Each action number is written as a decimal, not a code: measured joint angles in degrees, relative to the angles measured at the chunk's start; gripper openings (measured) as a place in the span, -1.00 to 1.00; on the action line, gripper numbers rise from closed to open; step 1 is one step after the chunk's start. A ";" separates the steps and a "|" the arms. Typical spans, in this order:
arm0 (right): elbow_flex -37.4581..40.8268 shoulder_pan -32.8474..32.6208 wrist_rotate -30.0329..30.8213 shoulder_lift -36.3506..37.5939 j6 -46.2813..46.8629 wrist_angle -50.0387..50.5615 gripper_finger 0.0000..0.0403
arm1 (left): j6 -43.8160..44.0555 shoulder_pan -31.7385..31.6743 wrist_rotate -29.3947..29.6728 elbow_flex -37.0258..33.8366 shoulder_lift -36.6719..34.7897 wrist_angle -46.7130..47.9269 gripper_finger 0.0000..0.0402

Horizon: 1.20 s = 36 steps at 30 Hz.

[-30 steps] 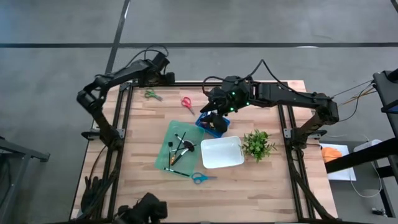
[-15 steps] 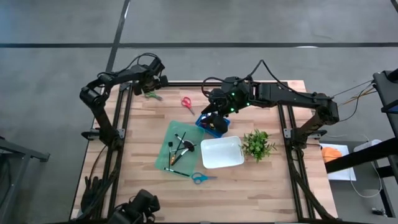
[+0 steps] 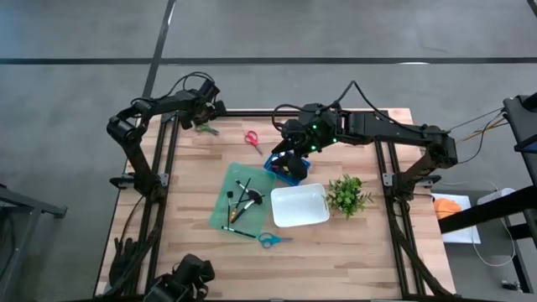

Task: Pick & Place Paint Supplies
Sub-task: Put the green scissors into the white bin

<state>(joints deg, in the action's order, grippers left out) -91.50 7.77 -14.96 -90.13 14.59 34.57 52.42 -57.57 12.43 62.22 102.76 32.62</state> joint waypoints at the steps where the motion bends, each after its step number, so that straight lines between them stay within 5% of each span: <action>1: 0.00 0.00 0.00 0.00 0.00 0.00 0.02 | 0.00 -0.07 -0.01 0.00 0.00 -0.52 -0.46; 8: 0.00 0.00 0.02 0.00 0.00 0.00 0.02 | 0.13 -0.24 -0.01 -0.37 0.00 -1.33 -0.61; 36: 0.02 0.00 0.06 0.00 0.02 0.83 0.02 | -3.43 0.47 -0.74 -2.56 3.34 -4.36 -0.61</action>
<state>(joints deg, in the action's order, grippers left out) -91.48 7.77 -14.90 -90.13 14.61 35.40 49.00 -57.10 11.69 59.66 106.10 28.25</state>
